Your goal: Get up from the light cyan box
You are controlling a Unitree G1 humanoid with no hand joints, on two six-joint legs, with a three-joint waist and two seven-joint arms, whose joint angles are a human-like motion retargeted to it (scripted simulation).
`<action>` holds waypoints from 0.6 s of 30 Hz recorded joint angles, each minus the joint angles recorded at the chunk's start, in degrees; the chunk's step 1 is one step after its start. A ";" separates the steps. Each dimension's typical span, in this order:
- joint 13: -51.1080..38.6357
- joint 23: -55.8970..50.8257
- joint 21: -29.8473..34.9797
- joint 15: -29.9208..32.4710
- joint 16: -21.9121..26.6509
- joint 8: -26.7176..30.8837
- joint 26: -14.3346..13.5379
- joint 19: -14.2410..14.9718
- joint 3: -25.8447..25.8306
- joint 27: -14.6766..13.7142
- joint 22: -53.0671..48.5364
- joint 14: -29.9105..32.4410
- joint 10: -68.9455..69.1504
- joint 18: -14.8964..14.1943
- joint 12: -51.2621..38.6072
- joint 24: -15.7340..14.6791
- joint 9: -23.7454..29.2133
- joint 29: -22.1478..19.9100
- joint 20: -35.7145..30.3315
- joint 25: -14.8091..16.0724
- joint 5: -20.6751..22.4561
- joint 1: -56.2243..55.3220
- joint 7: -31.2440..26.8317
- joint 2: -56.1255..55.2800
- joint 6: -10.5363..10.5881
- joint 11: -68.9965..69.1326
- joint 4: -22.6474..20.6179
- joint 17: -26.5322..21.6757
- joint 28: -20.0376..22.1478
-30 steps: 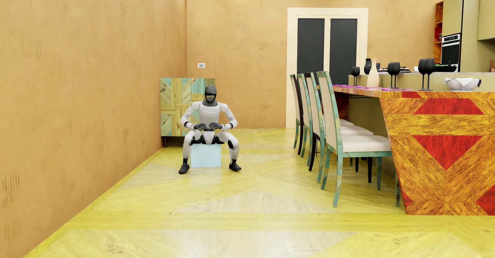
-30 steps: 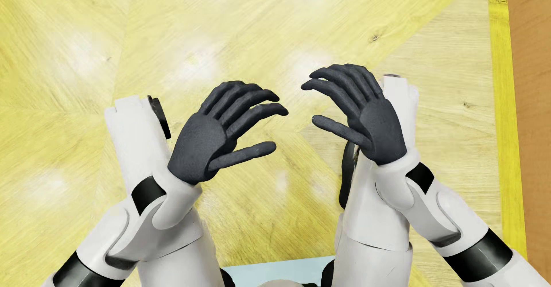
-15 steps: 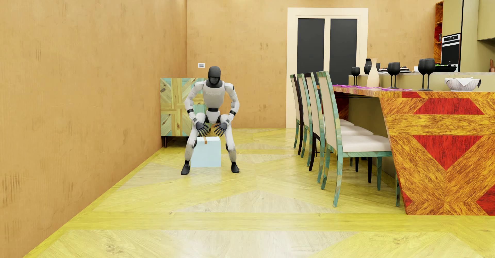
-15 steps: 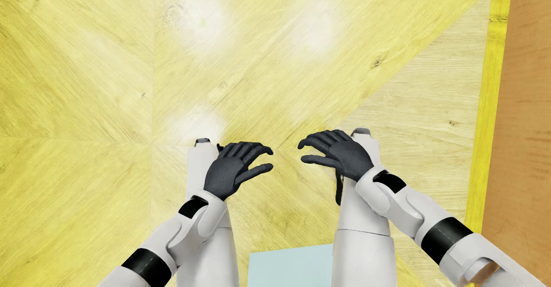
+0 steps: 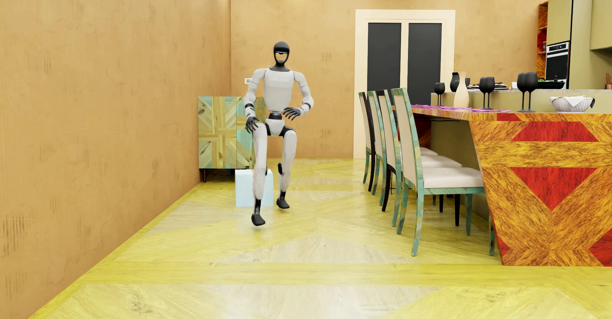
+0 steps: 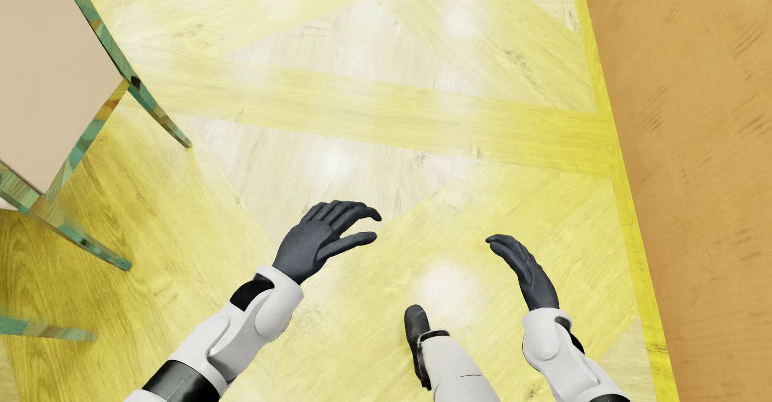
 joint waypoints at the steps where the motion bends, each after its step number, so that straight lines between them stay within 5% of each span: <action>1: 2.19 0.96 -0.32 3.66 1.49 2.09 -0.43 -1.25 -0.22 0.18 -0.35 -1.34 -0.85 -1.59 1.18 -0.48 -0.21 -2.22 -0.13 0.59 0.57 4.51 0.95 3.02 0.62 -9.81 1.00 0.63 -0.68; 3: 4.12 3.46 -0.95 2.24 4.04 4.65 -1.63 -3.04 -1.79 2.31 -1.25 -2.58 2.12 -2.64 1.95 0.07 -0.73 -5.10 1.00 3.19 -0.93 6.98 0.55 0.11 0.92 -4.31 1.26 -0.08 -4.22; 5: 5.94 6.09 -2.08 -0.01 4.07 5.48 -1.79 -0.20 -2.42 1.56 1.26 0.94 13.27 -6.79 6.28 1.75 -3.00 -0.51 4.62 2.01 -1.14 4.17 0.55 -1.93 3.08 6.65 4.19 -4.26 -7.66; 6: 6.93 7.19 -0.08 -1.93 3.41 3.19 -0.38 -4.56 -1.44 1.66 4.60 6.13 20.67 -8.82 10.42 1.79 -4.22 0.43 7.11 -0.41 0.85 2.29 0.45 0.35 3.94 7.83 5.13 -5.85 -6.82; 7: 8.26 8.21 1.11 -2.00 1.57 1.00 1.50 -8.20 -0.07 2.16 10.06 16.35 30.56 -8.22 14.80 0.86 -5.13 3.28 10.35 -0.67 1.57 -0.98 0.30 6.71 3.57 5.16 5.21 -7.27 -6.35; 8: 6.17 8.70 3.26 -6.80 -0.67 2.32 3.45 -8.90 1.22 0.89 15.71 28.58 44.28 -5.19 15.16 0.10 -4.55 2.00 11.89 0.52 1.84 -10.27 -3.49 7.37 4.45 8.39 3.96 -9.41 -5.23; 9: 4.98 7.93 4.38 -10.03 -2.92 2.98 6.38 -11.00 2.20 -0.39 21.09 24.40 58.83 -2.42 16.19 -0.06 -4.01 1.44 12.70 0.45 2.82 -18.93 -7.18 10.17 5.28 8.77 2.55 -11.07 -0.93; 10: 3.66 7.03 4.01 -12.04 -4.84 2.72 6.93 -11.56 3.89 -0.81 28.09 19.53 67.22 -2.71 16.61 -0.46 -2.40 3.22 12.68 -2.46 2.40 -25.19 -9.40 16.50 5.25 5.33 1.98 -12.42 3.22; 11: 1.46 6.74 4.91 -12.38 -7.08 1.69 7.85 -13.50 5.38 -1.17 35.42 16.51 71.72 -6.33 15.96 -3.46 -1.01 3.74 13.61 -2.44 2.84 -32.57 -10.43 21.51 4.62 2.16 1.33 -13.06 6.83; 13: -0.56 5.73 3.84 -12.55 -9.12 -2.20 10.06 -12.65 9.26 -1.03 44.20 10.52 67.86 -3.45 17.56 -4.95 -0.55 3.75 13.33 -3.48 1.04 -44.83 -10.30 34.33 3.34 -10.62 -2.52 -14.08 9.79; 14: -1.22 4.53 3.75 -11.48 -8.86 -3.34 9.02 -12.01 12.03 -2.38 44.83 9.60 60.46 -2.83 18.16 -2.96 0.28 2.77 13.71 -4.26 0.61 -48.69 -11.17 41.45 2.88 -18.50 -3.27 -14.29 5.63; 15: -1.89 2.55 4.69 -11.98 -8.25 -4.04 9.37 -10.60 14.26 -0.11 44.30 11.32 50.03 -3.91 19.82 -2.87 -0.35 1.07 15.21 -3.53 -0.30 -51.77 -11.92 46.20 1.90 -22.74 -3.42 -14.61 -2.17; 16: -1.28 1.66 6.31 -12.65 -4.79 -4.99 6.51 -11.81 15.48 -1.71 42.83 15.23 37.84 -3.35 21.59 -4.61 -1.16 2.54 15.30 0.88 0.28 -52.84 -11.52 52.78 -0.06 -26.97 -3.54 -13.44 -4.64; 18: -2.36 0.99 10.27 -17.41 -4.85 -6.94 4.87 -10.25 15.84 -2.30 42.38 21.70 11.69 1.53 24.54 -6.24 -1.85 2.19 21.08 2.66 -1.22 -51.33 -7.37 57.89 -0.26 -24.93 -5.96 -14.02 -5.89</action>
